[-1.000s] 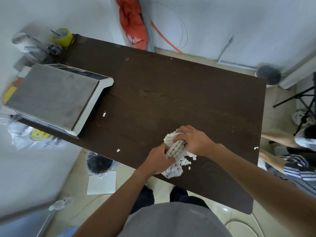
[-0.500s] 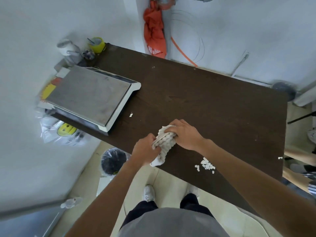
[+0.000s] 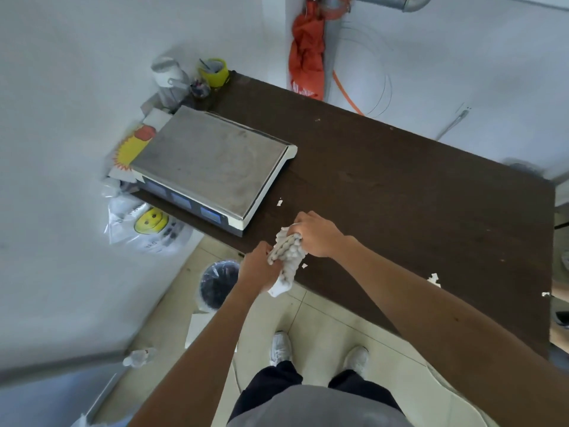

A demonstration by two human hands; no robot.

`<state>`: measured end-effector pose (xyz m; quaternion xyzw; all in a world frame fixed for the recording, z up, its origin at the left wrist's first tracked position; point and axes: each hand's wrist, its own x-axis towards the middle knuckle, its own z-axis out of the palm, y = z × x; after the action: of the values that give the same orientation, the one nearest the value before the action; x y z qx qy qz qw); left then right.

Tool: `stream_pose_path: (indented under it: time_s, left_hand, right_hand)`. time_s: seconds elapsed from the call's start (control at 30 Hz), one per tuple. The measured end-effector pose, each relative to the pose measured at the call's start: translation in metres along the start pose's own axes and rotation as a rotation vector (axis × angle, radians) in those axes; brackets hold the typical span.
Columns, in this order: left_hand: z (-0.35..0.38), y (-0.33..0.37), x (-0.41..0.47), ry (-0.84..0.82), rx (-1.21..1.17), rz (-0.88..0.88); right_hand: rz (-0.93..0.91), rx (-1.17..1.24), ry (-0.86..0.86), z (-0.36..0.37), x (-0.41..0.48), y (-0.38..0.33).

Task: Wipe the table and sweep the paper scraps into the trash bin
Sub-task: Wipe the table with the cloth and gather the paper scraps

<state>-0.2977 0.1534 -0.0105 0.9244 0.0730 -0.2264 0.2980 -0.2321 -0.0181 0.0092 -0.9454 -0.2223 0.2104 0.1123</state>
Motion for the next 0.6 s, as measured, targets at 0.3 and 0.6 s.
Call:
stream_pose_path:
  time_s: [0.3, 0.6]
  left_hand:
    - [0.059, 0.059, -0.006, -0.151, -0.089, 0.030]
    - [0.129, 0.139, -0.028, -0.262, -0.264, 0.085]
  right_hand:
    - [0.112, -0.047, -0.082, -0.001, -0.055, 0.064]
    - [0.277, -0.107, -0.081, -0.006, -0.137, 0.140]
